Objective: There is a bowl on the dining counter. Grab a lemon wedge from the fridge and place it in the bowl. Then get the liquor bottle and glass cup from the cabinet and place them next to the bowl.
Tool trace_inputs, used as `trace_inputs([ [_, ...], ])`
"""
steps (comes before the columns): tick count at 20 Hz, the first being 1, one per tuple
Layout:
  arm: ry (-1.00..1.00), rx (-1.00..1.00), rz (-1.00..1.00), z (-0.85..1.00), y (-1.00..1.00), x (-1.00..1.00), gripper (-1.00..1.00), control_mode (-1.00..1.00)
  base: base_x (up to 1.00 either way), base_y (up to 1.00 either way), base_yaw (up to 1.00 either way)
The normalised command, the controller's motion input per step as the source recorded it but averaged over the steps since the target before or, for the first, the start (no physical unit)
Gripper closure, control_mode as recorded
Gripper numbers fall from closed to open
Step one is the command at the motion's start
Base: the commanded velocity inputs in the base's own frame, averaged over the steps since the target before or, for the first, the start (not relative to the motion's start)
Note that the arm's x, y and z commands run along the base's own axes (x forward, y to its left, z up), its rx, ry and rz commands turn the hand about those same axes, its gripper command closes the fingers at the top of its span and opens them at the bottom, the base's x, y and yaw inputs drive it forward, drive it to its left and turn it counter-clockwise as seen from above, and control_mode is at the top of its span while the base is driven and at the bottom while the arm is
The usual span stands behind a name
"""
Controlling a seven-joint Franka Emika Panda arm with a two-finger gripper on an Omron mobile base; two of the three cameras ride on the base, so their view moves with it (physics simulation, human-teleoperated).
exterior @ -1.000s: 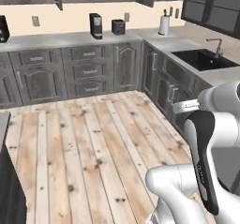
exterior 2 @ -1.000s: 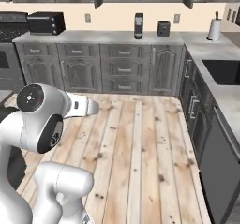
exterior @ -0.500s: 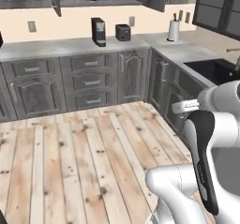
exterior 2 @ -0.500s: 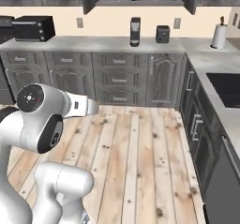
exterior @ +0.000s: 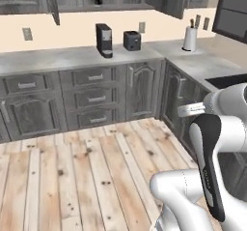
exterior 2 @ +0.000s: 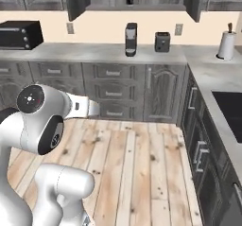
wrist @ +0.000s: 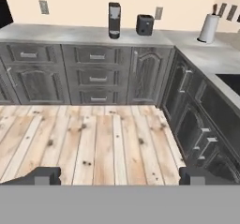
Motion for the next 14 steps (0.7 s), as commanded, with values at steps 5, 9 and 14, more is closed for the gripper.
trace_inputs([
  [5, 0.00, 0.00, 0.00, 0.00, 0.00, 0.00, -1.00, 1.00, 1.00, -0.28, 0.03],
  [9, 0.00, 0.00, 0.00, 0.00, 0.00, 0.00, -1.00, 1.00, 1.00, -0.23, 0.03],
  [14, 0.00, 0.00, 0.00, 0.00, 0.00, 0.00, -1.00, 1.00, 1.00, -0.16, 0.02],
])
